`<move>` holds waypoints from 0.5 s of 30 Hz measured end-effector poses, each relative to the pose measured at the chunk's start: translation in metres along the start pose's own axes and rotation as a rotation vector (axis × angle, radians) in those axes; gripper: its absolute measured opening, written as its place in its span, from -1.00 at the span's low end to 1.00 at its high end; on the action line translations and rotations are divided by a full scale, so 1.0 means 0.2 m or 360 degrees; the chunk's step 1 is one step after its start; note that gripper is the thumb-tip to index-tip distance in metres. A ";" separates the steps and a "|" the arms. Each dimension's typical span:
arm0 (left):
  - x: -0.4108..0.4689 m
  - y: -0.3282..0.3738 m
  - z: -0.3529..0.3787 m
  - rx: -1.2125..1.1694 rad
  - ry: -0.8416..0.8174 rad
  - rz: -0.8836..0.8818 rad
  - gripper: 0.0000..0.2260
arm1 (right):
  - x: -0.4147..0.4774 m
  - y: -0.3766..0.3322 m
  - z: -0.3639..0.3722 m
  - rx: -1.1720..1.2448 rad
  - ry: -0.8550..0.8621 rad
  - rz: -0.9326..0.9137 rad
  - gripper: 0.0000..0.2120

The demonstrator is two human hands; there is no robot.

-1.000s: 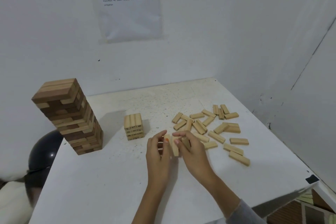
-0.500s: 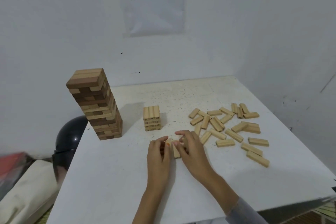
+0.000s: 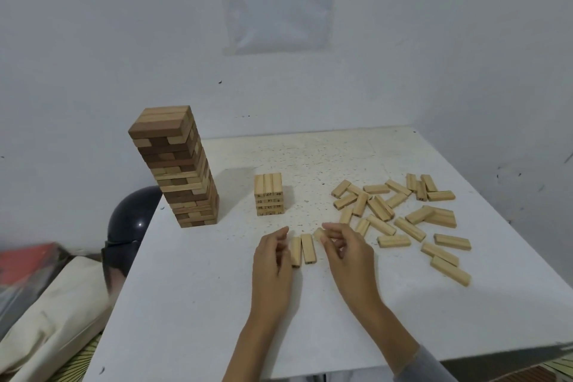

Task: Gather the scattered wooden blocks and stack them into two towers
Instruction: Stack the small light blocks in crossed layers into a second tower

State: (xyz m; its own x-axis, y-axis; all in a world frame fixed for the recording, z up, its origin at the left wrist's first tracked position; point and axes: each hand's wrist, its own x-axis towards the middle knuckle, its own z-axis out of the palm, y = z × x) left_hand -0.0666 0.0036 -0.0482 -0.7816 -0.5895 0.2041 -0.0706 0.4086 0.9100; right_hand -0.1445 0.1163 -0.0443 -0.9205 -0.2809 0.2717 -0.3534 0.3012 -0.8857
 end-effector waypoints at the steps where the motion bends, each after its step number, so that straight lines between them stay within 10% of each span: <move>1: -0.01 -0.01 0.00 0.0076 -0.0071 0.0071 -0.60 | 0.00 0.00 0.01 -0.0073 0.0030 -0.0048 -0.85; 8: -0.02 -0.01 0.01 0.0256 -0.0196 0.0236 -0.59 | 0.00 0.03 0.03 -0.0306 -0.0008 -0.0173 -0.83; 15: -0.01 -0.01 0.01 0.0070 0.0025 0.0097 -0.62 | -0.04 0.01 0.00 -0.0739 -0.0437 -0.0383 -0.27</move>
State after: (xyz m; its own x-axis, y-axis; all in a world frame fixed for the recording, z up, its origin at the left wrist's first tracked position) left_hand -0.0664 0.0046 -0.0515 -0.7753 -0.5735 0.2647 -0.0507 0.4743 0.8789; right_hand -0.1376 0.1186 -0.0478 -0.7500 -0.5981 0.2823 -0.6403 0.5497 -0.5365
